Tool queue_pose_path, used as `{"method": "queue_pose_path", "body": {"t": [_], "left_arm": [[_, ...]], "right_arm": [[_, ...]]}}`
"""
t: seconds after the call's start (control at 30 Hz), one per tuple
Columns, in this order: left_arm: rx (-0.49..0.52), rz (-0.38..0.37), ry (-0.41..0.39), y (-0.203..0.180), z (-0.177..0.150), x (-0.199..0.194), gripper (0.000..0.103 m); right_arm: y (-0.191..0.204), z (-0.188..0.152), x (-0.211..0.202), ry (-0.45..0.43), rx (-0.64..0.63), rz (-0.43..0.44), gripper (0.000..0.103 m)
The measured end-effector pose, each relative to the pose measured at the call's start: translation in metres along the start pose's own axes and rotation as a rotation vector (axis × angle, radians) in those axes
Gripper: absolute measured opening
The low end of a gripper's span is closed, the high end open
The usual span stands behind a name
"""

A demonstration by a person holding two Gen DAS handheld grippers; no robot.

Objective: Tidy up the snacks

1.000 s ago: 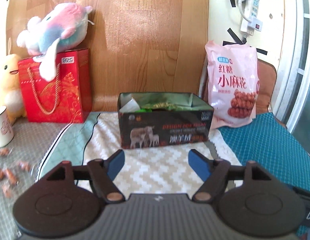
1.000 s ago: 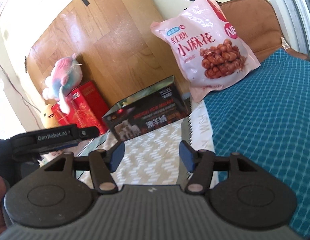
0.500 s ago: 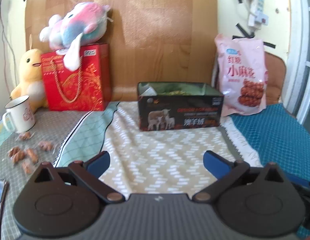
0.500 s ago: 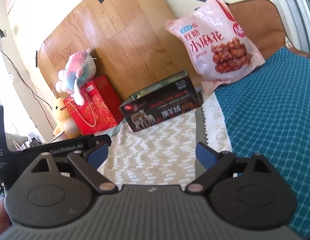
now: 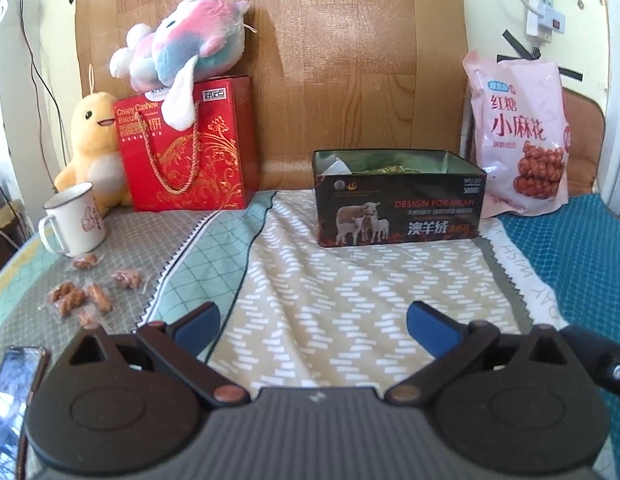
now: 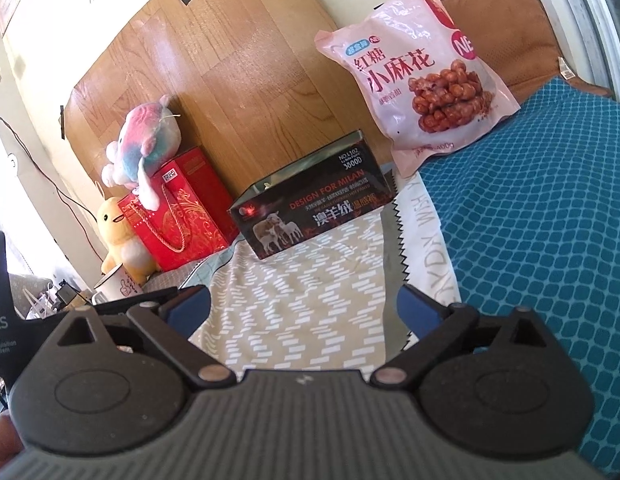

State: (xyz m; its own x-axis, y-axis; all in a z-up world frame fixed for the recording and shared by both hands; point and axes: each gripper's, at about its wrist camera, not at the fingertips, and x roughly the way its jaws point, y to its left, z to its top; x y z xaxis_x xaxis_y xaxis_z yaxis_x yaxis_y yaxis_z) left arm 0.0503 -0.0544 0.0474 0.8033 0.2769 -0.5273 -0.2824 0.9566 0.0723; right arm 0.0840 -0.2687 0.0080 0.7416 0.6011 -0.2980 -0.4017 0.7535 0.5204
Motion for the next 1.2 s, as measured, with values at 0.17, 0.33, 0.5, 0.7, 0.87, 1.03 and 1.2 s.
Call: {"method": "queue_pose_path", "body": {"t": [0.17, 0.33, 0.5, 0.7, 0.87, 1.03, 1.2], "left_arm": [[0.016, 0.020, 0.018, -0.002, 0.000, 0.002, 0.103], [0.037, 0.040, 0.004, -0.005, 0.000, 0.001, 0.103], [0.046, 0.041, 0.008, -0.007, 0.000, 0.001, 0.103], [0.068, 0.040, 0.015, -0.013, -0.001, 0.001, 0.103], [0.090, 0.036, 0.019, -0.019, -0.003, 0.002, 0.103], [0.105, 0.051, 0.018, -0.022, -0.004, 0.003, 0.103], [0.128, 0.077, 0.018, -0.025, -0.005, 0.005, 0.103]], "right_arm": [[0.000, 0.000, 0.000, 0.000, 0.000, 0.000, 0.101], [-0.002, 0.000, -0.001, -0.001, 0.012, 0.006, 0.101], [-0.003, 0.000, -0.002, -0.005, 0.020, 0.011, 0.101], [-0.005, 0.000, -0.004, -0.015, 0.028, 0.009, 0.101], [-0.006, 0.001, -0.006, -0.028, 0.031, 0.003, 0.102], [-0.010, 0.001, -0.004, -0.021, 0.045, -0.002, 0.102], [-0.011, 0.001, -0.004, -0.025, 0.051, -0.005, 0.102]]}}
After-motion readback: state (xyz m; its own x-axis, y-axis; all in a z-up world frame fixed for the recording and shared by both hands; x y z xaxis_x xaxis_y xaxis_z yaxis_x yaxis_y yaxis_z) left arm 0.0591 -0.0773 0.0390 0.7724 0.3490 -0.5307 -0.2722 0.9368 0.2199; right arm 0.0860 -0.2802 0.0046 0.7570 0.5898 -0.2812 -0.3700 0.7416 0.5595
